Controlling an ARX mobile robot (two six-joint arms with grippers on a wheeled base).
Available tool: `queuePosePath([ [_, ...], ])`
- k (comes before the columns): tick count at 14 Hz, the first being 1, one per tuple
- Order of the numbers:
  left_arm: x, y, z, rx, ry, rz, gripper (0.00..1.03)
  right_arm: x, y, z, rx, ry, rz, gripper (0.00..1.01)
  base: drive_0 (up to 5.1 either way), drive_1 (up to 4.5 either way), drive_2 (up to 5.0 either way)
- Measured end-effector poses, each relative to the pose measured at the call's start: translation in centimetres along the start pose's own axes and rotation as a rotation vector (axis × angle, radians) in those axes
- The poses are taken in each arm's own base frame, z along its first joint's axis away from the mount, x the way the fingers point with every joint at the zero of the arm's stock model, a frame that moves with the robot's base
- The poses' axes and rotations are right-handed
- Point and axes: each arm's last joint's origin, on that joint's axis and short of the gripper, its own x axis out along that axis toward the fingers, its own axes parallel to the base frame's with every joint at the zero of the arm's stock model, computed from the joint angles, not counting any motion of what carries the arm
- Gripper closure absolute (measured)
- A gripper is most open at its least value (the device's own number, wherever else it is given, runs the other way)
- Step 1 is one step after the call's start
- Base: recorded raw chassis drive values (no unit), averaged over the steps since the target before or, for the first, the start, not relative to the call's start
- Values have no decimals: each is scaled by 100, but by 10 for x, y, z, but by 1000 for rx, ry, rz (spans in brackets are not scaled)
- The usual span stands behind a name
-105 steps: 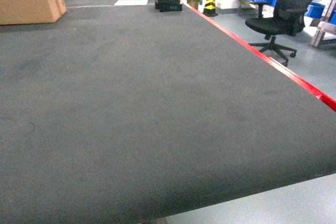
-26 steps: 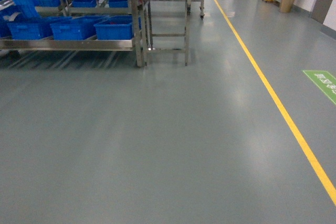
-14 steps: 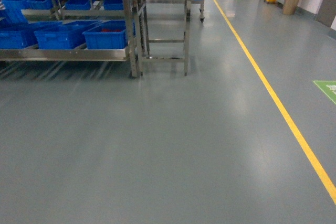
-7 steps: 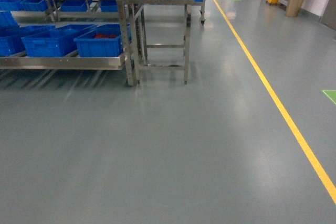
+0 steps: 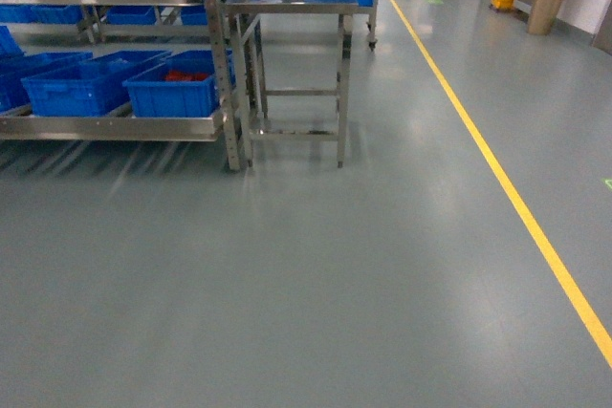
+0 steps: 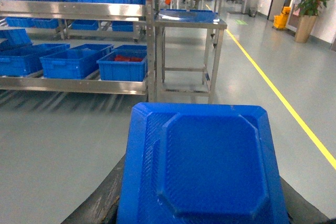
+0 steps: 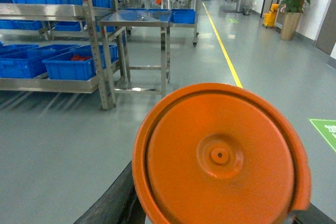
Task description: Sort blue parts and orange caps into right shelf containers
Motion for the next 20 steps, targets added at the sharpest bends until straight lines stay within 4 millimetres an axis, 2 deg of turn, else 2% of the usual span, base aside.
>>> queuePosePath([
  [20,0,0,0,0,-4,-1,60,0,0,0,0,-3,0,57,-3,430,-437],
])
